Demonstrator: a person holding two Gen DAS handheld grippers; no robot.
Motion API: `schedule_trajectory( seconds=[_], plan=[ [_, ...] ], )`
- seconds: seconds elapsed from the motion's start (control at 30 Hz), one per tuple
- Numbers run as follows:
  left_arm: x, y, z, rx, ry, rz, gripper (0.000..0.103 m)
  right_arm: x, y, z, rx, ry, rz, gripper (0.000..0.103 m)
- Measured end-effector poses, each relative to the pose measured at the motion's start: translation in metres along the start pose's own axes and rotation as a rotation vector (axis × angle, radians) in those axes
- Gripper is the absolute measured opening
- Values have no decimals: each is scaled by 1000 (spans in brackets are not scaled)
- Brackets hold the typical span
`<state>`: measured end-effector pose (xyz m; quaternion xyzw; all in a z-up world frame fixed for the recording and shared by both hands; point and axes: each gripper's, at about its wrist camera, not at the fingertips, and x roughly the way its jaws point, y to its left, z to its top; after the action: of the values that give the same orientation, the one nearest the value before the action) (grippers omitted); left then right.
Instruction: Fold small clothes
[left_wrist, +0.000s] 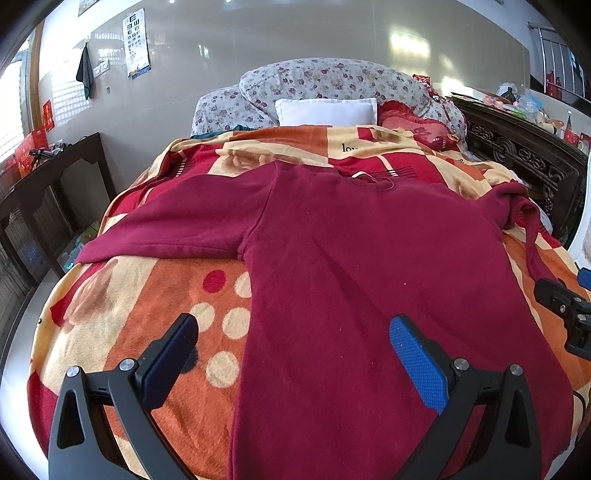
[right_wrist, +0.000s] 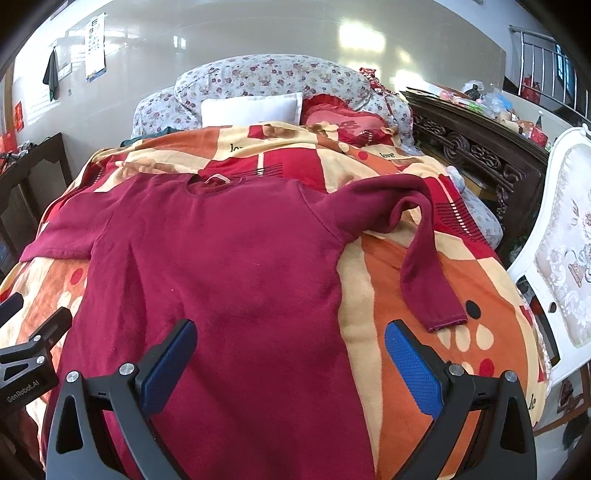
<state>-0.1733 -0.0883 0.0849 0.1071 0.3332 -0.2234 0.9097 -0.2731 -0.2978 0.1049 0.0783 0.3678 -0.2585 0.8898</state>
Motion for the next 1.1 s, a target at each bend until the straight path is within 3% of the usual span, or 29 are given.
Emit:
schedule_trajectory(
  seconds=[0.67,1.1],
  plan=[
    [25,21,14,-39,27,10,103,28,46,20,-65,17,48,103],
    [50,73,26,-111,59,78,103,62,91,38,-101,42,124,103]
  ],
)
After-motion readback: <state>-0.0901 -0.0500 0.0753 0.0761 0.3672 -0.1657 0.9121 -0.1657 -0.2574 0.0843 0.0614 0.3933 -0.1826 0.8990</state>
